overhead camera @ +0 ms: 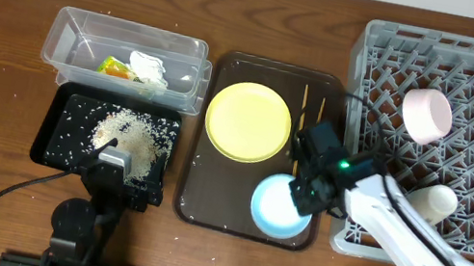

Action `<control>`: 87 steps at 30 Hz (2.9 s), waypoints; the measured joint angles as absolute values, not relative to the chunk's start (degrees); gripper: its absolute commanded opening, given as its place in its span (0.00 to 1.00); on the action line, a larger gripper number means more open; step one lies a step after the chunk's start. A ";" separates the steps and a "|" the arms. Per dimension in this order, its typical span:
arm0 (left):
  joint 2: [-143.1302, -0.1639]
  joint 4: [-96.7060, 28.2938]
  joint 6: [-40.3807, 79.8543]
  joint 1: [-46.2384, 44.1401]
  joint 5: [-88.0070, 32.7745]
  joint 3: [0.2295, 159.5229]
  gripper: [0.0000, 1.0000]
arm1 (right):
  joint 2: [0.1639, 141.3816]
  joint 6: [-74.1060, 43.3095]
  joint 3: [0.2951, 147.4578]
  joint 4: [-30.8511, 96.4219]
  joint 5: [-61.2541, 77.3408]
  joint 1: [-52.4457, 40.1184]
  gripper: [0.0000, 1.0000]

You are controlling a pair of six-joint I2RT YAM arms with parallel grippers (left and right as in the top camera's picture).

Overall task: Sort waste into correct bins and load items into the dishwasher rack
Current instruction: 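Grasp the light-blue bowl with the right gripper and lift it, then place the light-blue bowl in the dish rack beside the pink bowl, then grasp the yellow plate edge with the right gripper and lift it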

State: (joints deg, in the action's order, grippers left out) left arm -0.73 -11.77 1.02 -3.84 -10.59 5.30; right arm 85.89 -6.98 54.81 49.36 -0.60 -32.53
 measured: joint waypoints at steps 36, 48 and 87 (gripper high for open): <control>-0.69 -11.77 1.02 -3.84 -10.59 5.30 0.96 | 99.07 9.58 63.05 4.36 -74.24 2.00 0.01; -0.69 -11.77 1.02 -3.84 -10.59 5.30 0.96 | 103.00 13.50 63.02 4.62 -72.62 -6.39 0.86; -0.69 -11.77 1.02 -3.84 -10.59 5.30 0.96 | 105.27 -39.57 63.35 32.67 6.31 -34.00 0.35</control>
State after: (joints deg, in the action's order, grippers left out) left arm -0.69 -11.77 1.02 -3.84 -10.59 5.30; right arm 105.27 -39.57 63.35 32.67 6.31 -34.00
